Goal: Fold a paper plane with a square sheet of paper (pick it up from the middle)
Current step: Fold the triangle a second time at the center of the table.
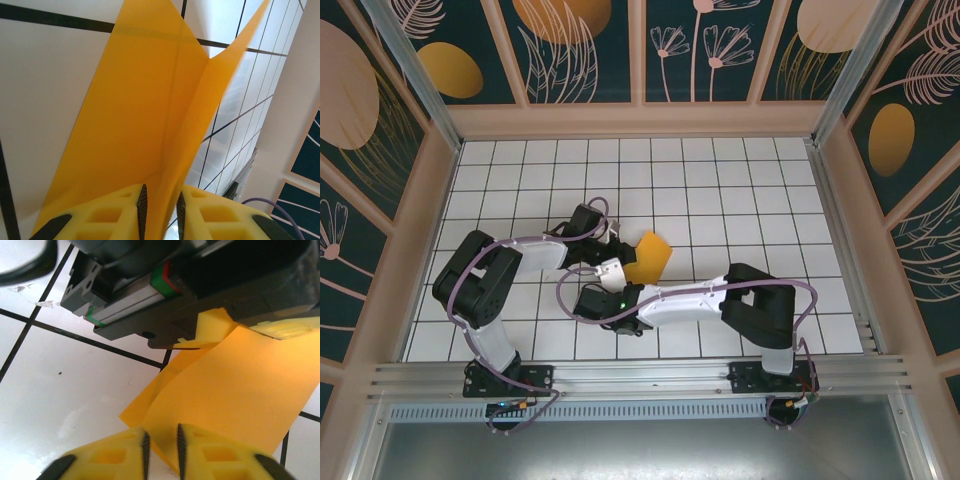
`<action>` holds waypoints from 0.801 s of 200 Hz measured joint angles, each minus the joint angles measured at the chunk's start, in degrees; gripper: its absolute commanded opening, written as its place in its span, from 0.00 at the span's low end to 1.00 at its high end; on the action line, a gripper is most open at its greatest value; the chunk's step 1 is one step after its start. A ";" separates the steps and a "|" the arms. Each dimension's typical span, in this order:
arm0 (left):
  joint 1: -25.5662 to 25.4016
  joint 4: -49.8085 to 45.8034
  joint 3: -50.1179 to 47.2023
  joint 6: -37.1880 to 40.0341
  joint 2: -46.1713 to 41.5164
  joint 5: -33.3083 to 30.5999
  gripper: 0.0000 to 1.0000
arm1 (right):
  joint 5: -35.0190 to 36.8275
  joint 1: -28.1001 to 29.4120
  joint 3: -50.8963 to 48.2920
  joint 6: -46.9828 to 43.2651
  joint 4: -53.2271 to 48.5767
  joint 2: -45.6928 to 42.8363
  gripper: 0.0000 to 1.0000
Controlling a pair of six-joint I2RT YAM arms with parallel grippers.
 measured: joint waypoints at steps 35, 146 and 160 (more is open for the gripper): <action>0.00 -1.07 0.04 0.39 -0.72 -0.28 0.27 | 0.46 -0.02 -0.79 0.76 0.17 -0.96 0.00; 0.20 -9.84 -1.57 1.97 -14.95 -18.16 0.31 | -14.03 -9.62 -25.62 0.24 26.99 -20.11 0.00; 0.42 -9.38 -3.48 1.57 -16.96 -18.99 0.28 | -18.25 -12.11 -30.10 0.28 33.35 -22.34 0.00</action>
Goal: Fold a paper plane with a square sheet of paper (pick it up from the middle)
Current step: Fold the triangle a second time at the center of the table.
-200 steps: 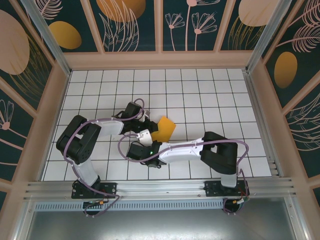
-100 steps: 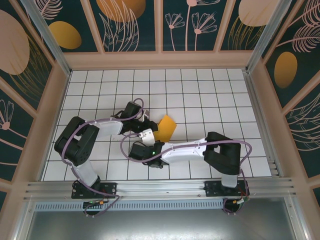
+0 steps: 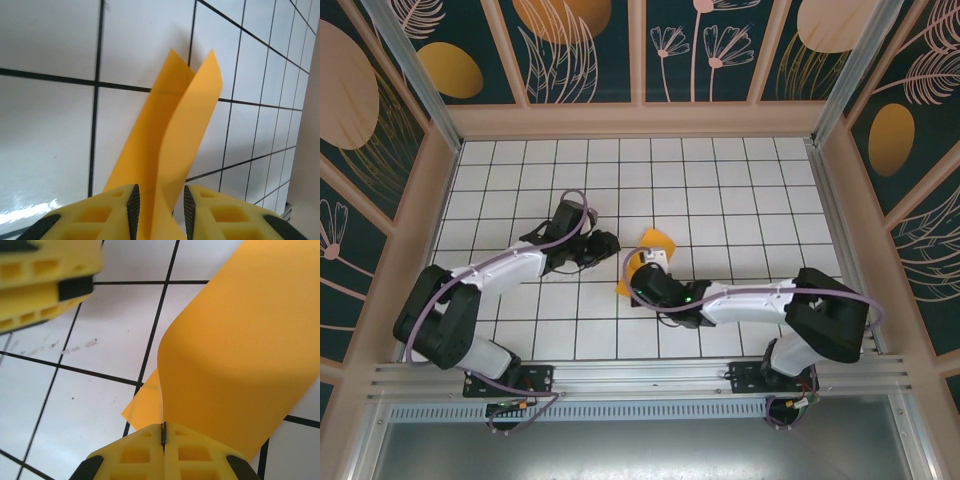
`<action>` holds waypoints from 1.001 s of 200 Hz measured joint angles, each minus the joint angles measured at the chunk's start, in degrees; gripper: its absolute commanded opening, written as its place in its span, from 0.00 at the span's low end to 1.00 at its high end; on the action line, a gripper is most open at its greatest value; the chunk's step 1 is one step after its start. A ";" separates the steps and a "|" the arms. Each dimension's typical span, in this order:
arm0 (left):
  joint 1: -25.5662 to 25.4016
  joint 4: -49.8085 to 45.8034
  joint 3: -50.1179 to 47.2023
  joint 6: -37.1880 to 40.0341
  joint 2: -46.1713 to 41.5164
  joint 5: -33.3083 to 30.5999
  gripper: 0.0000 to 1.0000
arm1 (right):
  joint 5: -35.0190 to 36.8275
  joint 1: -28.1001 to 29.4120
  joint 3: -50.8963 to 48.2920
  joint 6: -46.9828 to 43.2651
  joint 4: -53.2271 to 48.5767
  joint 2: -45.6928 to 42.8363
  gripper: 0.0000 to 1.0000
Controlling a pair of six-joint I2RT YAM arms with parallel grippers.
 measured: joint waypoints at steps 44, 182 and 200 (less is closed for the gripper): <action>-0.28 1.79 -3.65 -0.31 0.79 3.85 0.22 | -10.78 -4.83 -8.59 0.24 13.00 -3.32 0.00; -3.82 2.75 -0.98 1.33 10.47 8.72 0.02 | -17.20 -7.54 -14.99 5.03 25.51 -3.58 0.00; -4.28 2.56 -0.31 1.62 11.61 8.94 0.00 | -17.05 -7.54 -14.99 5.29 25.66 -3.58 0.00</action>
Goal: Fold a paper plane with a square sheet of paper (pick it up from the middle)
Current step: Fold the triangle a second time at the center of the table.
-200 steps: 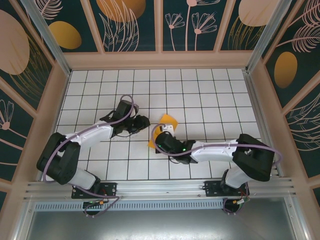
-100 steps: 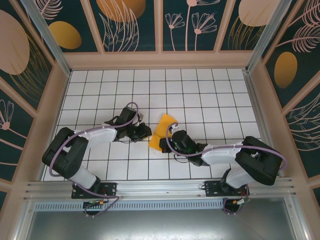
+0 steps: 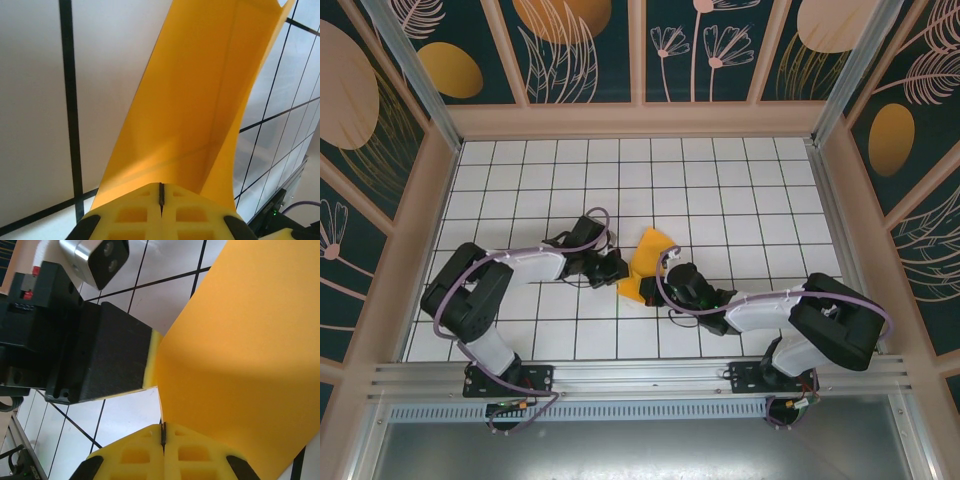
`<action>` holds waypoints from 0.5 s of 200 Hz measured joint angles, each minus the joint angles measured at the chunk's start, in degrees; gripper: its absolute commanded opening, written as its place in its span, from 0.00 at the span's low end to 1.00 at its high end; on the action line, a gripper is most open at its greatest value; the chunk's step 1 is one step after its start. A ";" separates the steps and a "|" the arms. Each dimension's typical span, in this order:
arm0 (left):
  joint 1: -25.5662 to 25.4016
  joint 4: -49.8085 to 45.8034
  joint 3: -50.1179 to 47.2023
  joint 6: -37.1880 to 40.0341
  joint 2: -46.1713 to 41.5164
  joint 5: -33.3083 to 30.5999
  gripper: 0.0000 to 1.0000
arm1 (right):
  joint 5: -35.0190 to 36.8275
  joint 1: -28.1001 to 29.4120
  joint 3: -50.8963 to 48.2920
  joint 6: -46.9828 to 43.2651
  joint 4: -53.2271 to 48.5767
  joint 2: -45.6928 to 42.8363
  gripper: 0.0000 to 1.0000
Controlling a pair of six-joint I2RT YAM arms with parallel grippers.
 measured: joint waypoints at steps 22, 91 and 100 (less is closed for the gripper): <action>-0.31 -0.37 0.42 0.24 1.20 0.22 0.00 | 0.04 0.00 -0.07 0.33 0.13 0.02 0.00; -0.31 -2.23 2.43 2.49 4.74 -0.04 0.00 | -0.04 -2.45 -0.11 1.18 -1.27 0.00 0.00; -0.31 -2.27 2.43 2.73 4.76 -0.04 0.00 | -0.31 -3.30 -0.11 1.18 -1.88 0.00 0.00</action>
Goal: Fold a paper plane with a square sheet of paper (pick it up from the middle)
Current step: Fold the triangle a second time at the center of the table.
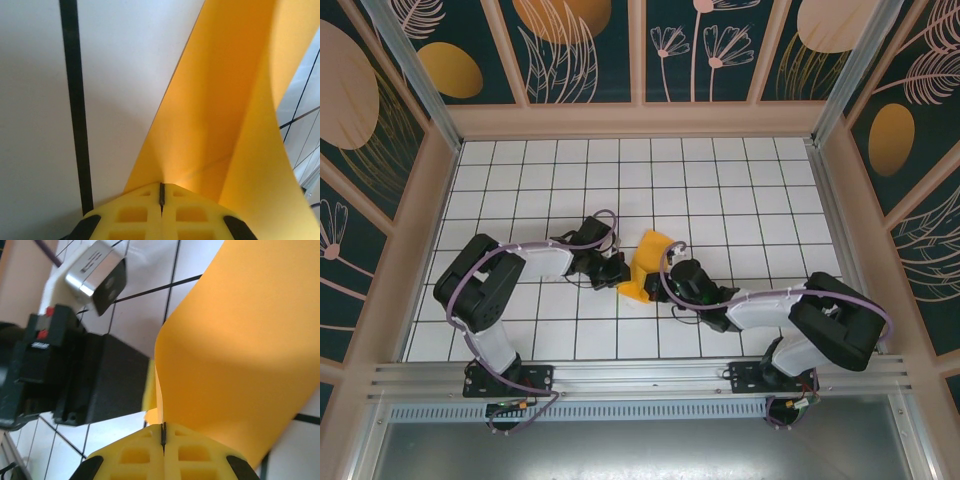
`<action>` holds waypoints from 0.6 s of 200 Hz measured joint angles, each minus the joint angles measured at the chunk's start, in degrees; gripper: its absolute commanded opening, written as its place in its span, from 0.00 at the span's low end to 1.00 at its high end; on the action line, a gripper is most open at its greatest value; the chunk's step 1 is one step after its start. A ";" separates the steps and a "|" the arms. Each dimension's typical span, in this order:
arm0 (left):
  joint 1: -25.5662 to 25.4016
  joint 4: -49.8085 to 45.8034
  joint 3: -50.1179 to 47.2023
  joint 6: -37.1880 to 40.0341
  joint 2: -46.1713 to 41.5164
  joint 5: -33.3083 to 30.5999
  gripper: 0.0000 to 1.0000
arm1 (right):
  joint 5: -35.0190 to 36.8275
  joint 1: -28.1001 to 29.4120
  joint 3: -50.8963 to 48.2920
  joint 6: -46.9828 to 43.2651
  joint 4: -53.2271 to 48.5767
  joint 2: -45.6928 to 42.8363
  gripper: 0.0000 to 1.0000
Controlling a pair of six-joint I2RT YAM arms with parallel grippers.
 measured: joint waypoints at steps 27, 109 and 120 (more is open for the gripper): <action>0.00 -0.09 0.07 0.48 0.00 -0.02 0.00 | -1.49 -2.58 0.04 -0.07 -2.97 0.00 0.00; 0.00 -0.28 0.15 0.96 0.00 -0.26 0.00 | -2.60 -5.38 4.72 -4.11 -14.80 0.28 0.00; 0.00 -0.28 0.17 0.96 0.00 -0.26 0.00 | -2.45 -5.49 6.14 -5.11 -16.35 0.85 0.00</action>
